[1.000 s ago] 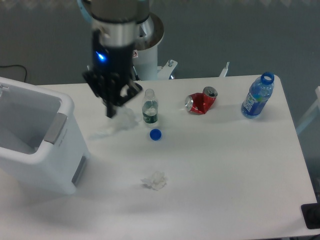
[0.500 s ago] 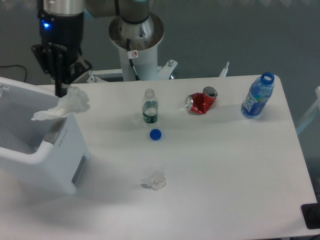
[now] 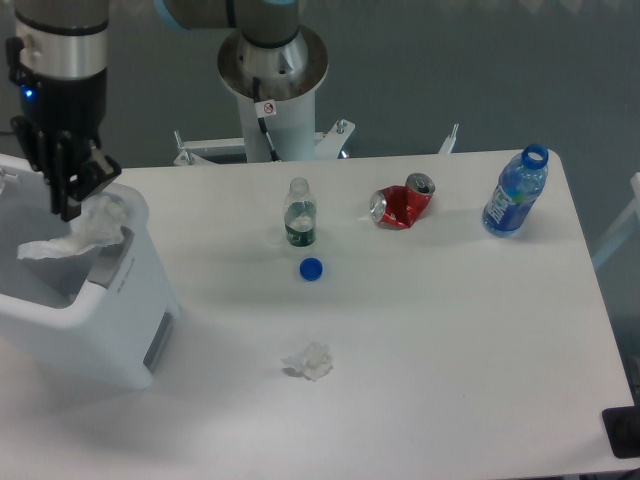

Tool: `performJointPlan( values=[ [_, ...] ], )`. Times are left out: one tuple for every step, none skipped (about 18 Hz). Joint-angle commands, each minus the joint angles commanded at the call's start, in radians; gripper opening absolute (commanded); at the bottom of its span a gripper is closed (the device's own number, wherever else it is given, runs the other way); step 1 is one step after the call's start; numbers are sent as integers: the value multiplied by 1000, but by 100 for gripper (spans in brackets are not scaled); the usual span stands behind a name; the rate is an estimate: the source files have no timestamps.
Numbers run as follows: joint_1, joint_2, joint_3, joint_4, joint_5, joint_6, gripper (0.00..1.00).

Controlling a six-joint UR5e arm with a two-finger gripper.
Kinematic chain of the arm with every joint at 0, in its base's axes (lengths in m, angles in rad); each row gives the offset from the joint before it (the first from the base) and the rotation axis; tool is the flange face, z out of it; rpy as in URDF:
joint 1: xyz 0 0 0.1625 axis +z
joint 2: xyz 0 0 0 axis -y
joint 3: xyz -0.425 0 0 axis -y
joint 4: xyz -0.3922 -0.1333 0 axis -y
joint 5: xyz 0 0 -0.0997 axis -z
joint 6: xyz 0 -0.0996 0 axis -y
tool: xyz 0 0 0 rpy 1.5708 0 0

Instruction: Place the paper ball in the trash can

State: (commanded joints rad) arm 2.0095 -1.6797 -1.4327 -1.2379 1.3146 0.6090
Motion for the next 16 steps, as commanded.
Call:
performJointPlan(
  values=[
    [0, 0, 0, 0, 0, 0, 100],
    [0, 0, 0, 0, 0, 0, 100],
    [0, 0, 0, 0, -2, 0, 100],
    [2, -2, 0, 2, 0, -2, 100],
    [2, -3, 0, 2, 2, -2, 100],
    [12, -3, -2, 8, 2, 2, 100],
    [40, -3, -6, 21, 2, 9, 100],
    [81, -3, -14, 47, 2, 11, 100],
    [112, -8, -15, 72, 5, 12, 100],
    [136, -23, -15, 93, 8, 20, 100],
    [161, -34, -17, 101, 17, 41, 100],
    [178, -38, -20, 103, 38, 69, 100],
    [201, -38, -28, 103, 63, 101, 100],
    [233, -38, -38, 103, 77, 138, 100],
    [265, -38, -52, 101, 78, 179, 100],
    [299, -38, -64, 101, 78, 219, 100]
  ],
)
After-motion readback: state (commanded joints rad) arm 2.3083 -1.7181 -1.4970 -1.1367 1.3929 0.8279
